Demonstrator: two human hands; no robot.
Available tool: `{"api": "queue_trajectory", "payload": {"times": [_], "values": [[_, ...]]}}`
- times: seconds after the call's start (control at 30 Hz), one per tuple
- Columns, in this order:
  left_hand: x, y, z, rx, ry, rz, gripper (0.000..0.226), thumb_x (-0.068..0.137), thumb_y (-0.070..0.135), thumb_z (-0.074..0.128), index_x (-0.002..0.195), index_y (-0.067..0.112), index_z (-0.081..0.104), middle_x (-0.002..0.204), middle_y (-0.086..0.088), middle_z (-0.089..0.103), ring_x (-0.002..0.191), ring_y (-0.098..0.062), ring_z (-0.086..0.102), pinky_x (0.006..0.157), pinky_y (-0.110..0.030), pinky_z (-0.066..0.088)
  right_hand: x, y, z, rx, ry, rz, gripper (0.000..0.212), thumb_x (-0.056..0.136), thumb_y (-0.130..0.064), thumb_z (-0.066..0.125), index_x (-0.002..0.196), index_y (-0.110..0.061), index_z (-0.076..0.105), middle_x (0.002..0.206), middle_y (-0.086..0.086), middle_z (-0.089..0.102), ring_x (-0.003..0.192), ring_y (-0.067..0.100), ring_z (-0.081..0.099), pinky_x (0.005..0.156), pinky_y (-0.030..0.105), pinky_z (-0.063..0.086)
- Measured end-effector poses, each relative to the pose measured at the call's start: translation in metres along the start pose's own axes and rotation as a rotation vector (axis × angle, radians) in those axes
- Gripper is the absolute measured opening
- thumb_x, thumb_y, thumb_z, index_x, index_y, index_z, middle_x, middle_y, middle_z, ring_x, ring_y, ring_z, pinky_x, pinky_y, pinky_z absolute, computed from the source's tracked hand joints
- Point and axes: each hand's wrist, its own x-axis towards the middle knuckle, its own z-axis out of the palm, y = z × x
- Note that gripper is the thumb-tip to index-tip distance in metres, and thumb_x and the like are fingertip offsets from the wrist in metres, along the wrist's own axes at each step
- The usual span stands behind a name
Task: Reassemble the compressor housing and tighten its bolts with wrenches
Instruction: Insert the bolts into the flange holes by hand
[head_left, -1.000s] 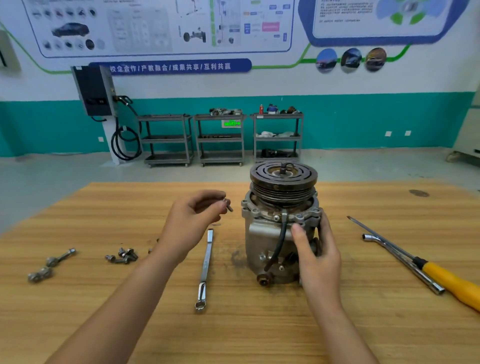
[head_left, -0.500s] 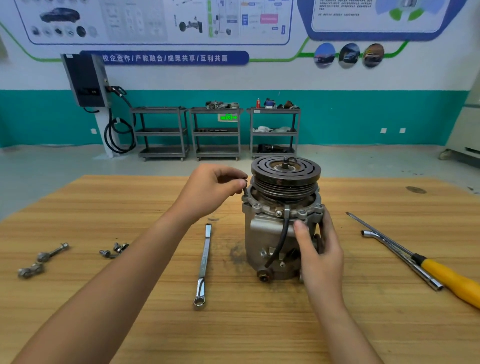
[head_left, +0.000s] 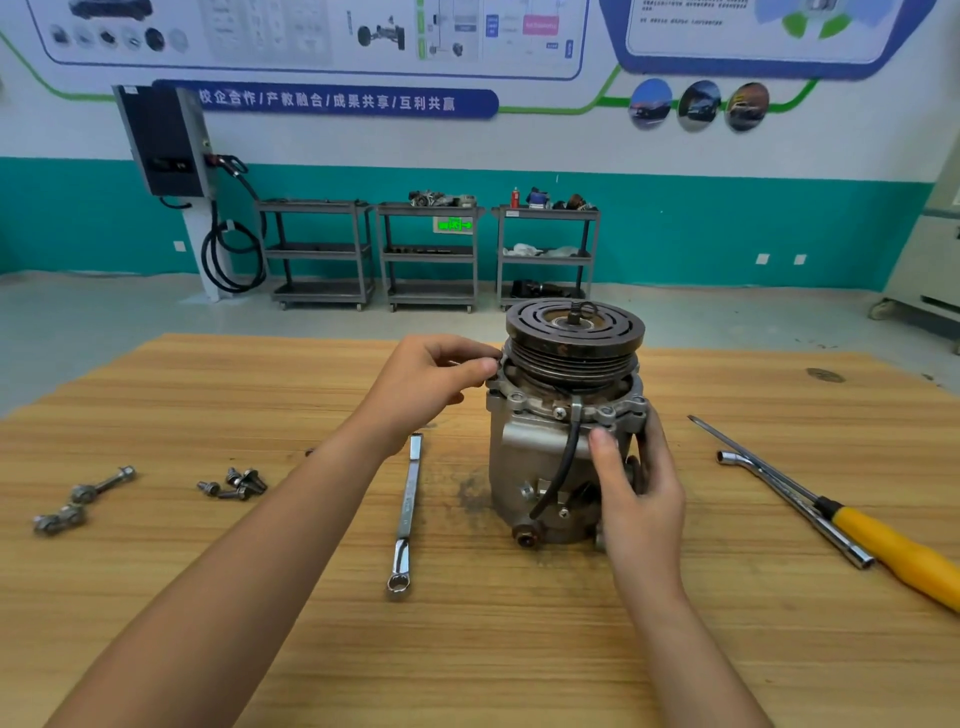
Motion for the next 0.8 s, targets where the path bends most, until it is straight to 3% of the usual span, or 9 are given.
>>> {"api": "queue_trajectory", "payload": {"times": [0.17,0.3,0.37,0.6,0.67,0.8], "values": [[0.003,0.0,-0.001,-0.003,-0.029,-0.05,0.012,0.087,0.017,0.064,0.082,0.027,0.068,0.083,0.007,0.069,0.081,-0.006,0.063,0.07,-0.025,0.05,0.0,0.001,0.0,-0.001,0.0,-0.005,0.085,0.063,-0.058,0.061,0.14,-0.024,0.045,0.135,-0.015,0.051,0.127,0.0,0.044,0.111,0.035,0.034],[0.0,0.002,-0.004,0.127,-0.044,0.145,0.016,0.087,0.01,0.062,0.09,0.025,0.067,0.083,0.013,0.066,0.075,0.011,0.06,0.066,-0.006,0.045,0.001,0.001,0.0,0.002,-0.002,-0.021,0.081,0.066,-0.055,0.061,0.138,-0.023,0.046,0.132,-0.017,0.053,0.125,-0.002,0.045,0.11,0.03,0.034],[-0.002,0.001,-0.004,0.175,-0.045,0.217,0.019,0.087,0.008,0.061,0.096,0.024,0.065,0.085,0.015,0.065,0.075,0.014,0.058,0.069,-0.003,0.044,0.0,0.002,0.0,0.004,-0.006,-0.023,0.079,0.066,-0.056,0.061,0.138,-0.025,0.047,0.131,-0.019,0.054,0.124,-0.004,0.045,0.107,0.026,0.035],[-0.005,-0.007,0.004,0.021,0.02,0.09,0.014,0.088,0.02,0.062,0.085,0.033,0.066,0.085,0.011,0.068,0.083,-0.005,0.064,0.069,-0.024,0.054,0.001,0.002,0.0,0.03,0.001,-0.011,0.069,0.064,-0.058,0.061,0.129,-0.041,0.046,0.115,-0.039,0.052,0.114,-0.02,0.044,0.09,0.002,0.035],[-0.004,-0.007,0.005,0.027,0.017,0.06,0.009,0.089,0.024,0.06,0.084,0.028,0.066,0.084,0.008,0.068,0.081,-0.006,0.065,0.067,-0.023,0.054,0.001,0.003,0.0,0.034,0.004,-0.013,0.07,0.063,-0.058,0.061,0.129,-0.041,0.045,0.116,-0.038,0.053,0.115,-0.018,0.045,0.092,0.004,0.035],[-0.006,-0.012,0.003,-0.036,-0.038,0.02,0.01,0.091,0.022,0.057,0.09,0.023,0.067,0.089,0.004,0.069,0.083,-0.006,0.066,0.067,-0.021,0.055,0.002,0.005,-0.001,0.042,-0.002,-0.025,0.083,0.064,-0.057,0.062,0.139,-0.024,0.046,0.13,-0.02,0.053,0.122,-0.007,0.045,0.101,0.017,0.035]]}}
